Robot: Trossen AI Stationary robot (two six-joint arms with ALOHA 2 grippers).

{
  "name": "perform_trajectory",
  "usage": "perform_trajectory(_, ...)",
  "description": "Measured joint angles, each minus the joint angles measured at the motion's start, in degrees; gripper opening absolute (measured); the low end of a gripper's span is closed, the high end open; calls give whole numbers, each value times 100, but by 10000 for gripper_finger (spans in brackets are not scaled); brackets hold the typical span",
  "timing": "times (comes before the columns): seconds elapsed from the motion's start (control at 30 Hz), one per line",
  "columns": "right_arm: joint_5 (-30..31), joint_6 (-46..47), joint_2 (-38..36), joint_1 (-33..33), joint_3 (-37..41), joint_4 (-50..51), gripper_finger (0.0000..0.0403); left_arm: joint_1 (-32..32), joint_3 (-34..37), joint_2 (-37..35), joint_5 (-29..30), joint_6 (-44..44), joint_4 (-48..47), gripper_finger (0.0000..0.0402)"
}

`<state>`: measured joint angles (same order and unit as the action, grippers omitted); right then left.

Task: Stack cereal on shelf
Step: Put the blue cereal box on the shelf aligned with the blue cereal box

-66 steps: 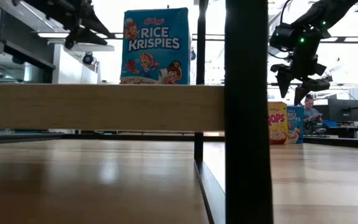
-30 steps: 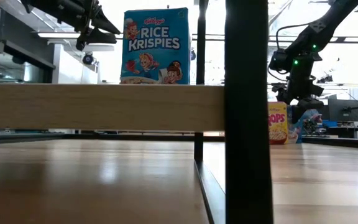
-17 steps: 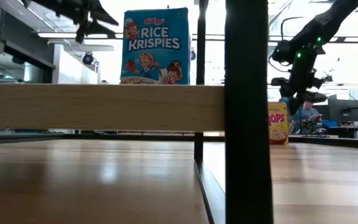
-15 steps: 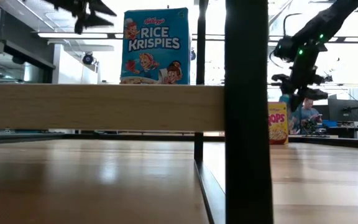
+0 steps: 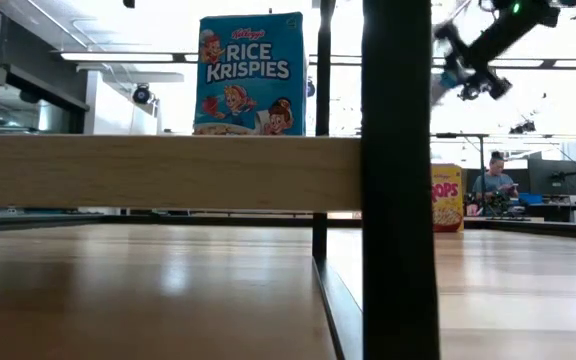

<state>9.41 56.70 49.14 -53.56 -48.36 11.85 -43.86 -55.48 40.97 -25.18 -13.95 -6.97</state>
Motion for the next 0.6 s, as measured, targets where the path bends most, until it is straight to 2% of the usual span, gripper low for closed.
perform_trajectory(0.17, -999, -662, -79, 1070, 0, -1472, 83, 238, 660, -43, -127, -1116, 1402, 155)
perform_trajectory(0.37, -1558, -1335, 294, 2718, 0, -2456, 85, 712, 1472, -79, 95, -2231, 3684, 155)
perform_trajectory(0.43, -1686, -1547, 480, 3288, 0, -2662, 85, 857, 1619, -76, 353, -2392, 3968, 155)
perform_trajectory(0.6, -1715, -1970, 1009, 4481, -22, -2974, 85, 1118, 1648, -63, 960, -2545, 3850, 155)
